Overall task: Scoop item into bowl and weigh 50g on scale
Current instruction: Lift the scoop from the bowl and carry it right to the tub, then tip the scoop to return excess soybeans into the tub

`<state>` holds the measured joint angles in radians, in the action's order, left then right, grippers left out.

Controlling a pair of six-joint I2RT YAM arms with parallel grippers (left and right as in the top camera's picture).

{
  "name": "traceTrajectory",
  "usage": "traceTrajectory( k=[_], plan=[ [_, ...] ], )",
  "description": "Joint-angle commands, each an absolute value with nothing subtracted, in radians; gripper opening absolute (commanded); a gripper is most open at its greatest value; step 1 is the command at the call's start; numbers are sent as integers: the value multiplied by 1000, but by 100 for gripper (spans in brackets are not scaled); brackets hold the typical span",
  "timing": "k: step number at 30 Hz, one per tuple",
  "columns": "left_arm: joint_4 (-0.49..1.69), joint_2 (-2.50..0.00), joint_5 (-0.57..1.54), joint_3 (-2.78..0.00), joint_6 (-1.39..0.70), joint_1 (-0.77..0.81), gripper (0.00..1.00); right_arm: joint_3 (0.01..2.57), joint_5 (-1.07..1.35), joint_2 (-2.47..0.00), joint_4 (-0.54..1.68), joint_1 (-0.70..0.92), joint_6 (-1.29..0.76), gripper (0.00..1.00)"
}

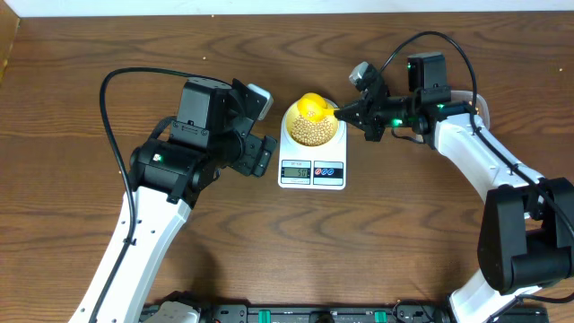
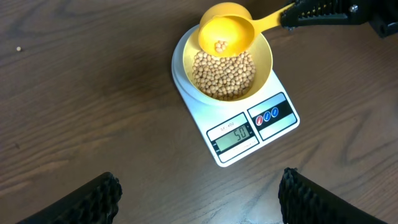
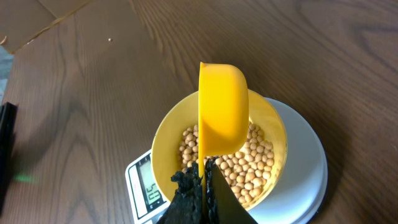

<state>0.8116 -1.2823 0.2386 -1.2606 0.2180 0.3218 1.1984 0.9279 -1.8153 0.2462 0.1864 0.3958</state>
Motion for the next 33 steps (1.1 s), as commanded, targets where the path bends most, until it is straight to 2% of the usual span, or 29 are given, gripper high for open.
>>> traceTrajectory(
  k=[1, 11, 24, 33],
  plan=[
    [815, -1285, 251, -1260, 231, 318, 83, 1224, 949, -1810, 234, 183, 356, 1],
    [815, -1285, 251, -1260, 231, 318, 83, 1224, 961, -1810, 80, 171, 76, 1],
    [815, -1285, 251, -1260, 231, 318, 83, 1224, 961, -1787, 48, 51, -82, 1],
    [815, -1285, 251, -1260, 231, 318, 83, 1224, 960, -1717, 83, -79, -73, 1]
  ],
)
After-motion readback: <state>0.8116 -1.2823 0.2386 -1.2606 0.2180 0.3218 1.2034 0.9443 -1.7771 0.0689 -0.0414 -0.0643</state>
